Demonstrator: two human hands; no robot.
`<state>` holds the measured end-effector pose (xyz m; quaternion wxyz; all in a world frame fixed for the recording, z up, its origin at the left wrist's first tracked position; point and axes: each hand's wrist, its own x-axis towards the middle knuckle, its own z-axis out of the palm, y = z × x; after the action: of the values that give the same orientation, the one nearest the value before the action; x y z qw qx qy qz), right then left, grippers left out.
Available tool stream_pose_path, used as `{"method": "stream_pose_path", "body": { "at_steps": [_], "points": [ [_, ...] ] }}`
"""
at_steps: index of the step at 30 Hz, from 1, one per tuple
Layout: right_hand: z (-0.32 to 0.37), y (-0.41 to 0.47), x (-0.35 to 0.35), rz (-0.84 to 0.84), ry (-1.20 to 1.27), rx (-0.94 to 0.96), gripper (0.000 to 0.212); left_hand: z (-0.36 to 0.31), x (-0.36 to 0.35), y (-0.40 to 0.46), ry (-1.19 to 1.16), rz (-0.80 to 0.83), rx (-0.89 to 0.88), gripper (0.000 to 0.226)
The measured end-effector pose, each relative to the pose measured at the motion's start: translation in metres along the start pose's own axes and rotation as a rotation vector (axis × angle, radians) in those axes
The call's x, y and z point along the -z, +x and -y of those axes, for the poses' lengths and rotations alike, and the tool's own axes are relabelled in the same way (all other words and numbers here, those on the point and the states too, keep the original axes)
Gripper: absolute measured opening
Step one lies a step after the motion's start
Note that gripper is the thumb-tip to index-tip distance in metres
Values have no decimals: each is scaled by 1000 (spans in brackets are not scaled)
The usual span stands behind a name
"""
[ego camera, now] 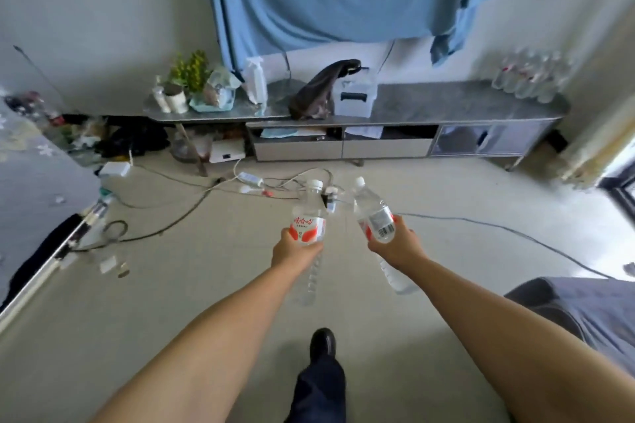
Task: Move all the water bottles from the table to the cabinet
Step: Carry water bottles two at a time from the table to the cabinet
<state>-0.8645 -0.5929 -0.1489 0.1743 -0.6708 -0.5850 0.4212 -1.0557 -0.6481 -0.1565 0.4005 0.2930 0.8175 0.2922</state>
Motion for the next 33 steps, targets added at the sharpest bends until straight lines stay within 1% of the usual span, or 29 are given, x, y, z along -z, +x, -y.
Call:
{"method": "stream_pose_path", "body": {
  "at_steps": [8,12,18,22,27,33],
  "points": [
    [10,112,77,-173,83,-86,54,-116,-73,90,40,188,-130,65],
    [11,153,110,-271,159,-133,57,-174,-109,125,100,256,-204,59],
    [-9,201,159,-355,204,-214,57,-234,-176,152,191,386,-227,60],
    [-28,241,199,-389,186,-249,51,-279,-225,170,252,430,-259,65],
    [-61,316,279,-417,166,-301,56,-365,-314,200,254,441,-296,62],
    [-88,404,386,-381,165,-324,60,-464,-416,224,205,473,-279,61]
  ]
}}
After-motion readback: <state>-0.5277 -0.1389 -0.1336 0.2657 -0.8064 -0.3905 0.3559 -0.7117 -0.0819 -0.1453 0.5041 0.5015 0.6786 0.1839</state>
